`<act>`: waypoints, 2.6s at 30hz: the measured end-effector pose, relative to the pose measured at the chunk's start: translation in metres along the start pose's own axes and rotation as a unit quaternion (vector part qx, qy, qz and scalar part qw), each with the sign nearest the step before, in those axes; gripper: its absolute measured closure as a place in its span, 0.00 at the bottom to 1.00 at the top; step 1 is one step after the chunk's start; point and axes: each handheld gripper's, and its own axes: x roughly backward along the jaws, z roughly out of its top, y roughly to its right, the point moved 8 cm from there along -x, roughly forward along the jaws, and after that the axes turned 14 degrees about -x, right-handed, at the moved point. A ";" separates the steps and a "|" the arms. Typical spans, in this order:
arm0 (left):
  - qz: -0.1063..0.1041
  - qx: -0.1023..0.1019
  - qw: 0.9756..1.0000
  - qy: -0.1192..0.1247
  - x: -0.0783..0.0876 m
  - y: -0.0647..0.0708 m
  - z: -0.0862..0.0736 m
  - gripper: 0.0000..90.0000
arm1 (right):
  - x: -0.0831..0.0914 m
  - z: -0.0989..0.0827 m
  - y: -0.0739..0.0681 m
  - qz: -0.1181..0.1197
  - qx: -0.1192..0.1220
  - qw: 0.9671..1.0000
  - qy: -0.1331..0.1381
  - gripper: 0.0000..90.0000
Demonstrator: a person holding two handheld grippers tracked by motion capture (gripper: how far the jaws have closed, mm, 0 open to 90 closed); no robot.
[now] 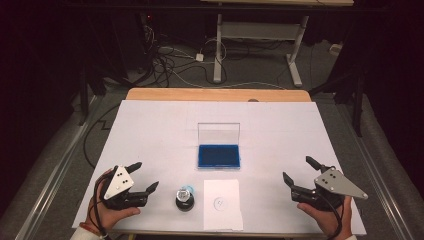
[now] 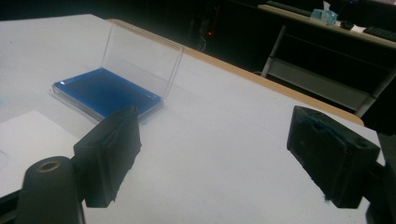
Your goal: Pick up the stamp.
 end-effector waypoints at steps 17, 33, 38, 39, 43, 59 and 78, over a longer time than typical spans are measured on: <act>-0.040 0.033 0.998 -0.030 0.010 -0.001 0.002 0.25 | -0.016 -0.011 -0.009 0.020 0.012 0.999 -0.046 0.22; -0.154 -0.009 0.985 -0.080 -0.011 0.055 0.040 0.23 | -0.026 -0.023 -0.016 0.026 0.036 0.995 -0.086 0.22; -0.180 -0.008 0.978 -0.101 -0.032 0.064 0.038 0.23 | -0.027 -0.025 -0.017 0.022 0.053 0.994 -0.089 0.25; -0.185 -0.008 0.977 -0.103 -0.034 0.065 0.038 0.23 | -0.028 -0.026 -0.018 0.020 0.052 0.994 -0.089 0.25; -0.189 -0.013 0.976 -0.106 -0.042 0.068 0.039 0.23 | -0.029 -0.027 -0.018 0.019 0.054 0.994 -0.093 0.25; -0.214 -0.040 0.968 -0.123 -0.054 0.075 0.043 0.43 | -0.028 -0.027 -0.017 0.016 0.062 0.994 -0.094 0.26; -0.226 -0.057 0.965 -0.117 -0.053 0.078 0.046 0.59 | -0.026 -0.026 -0.020 0.025 0.064 0.994 -0.086 0.28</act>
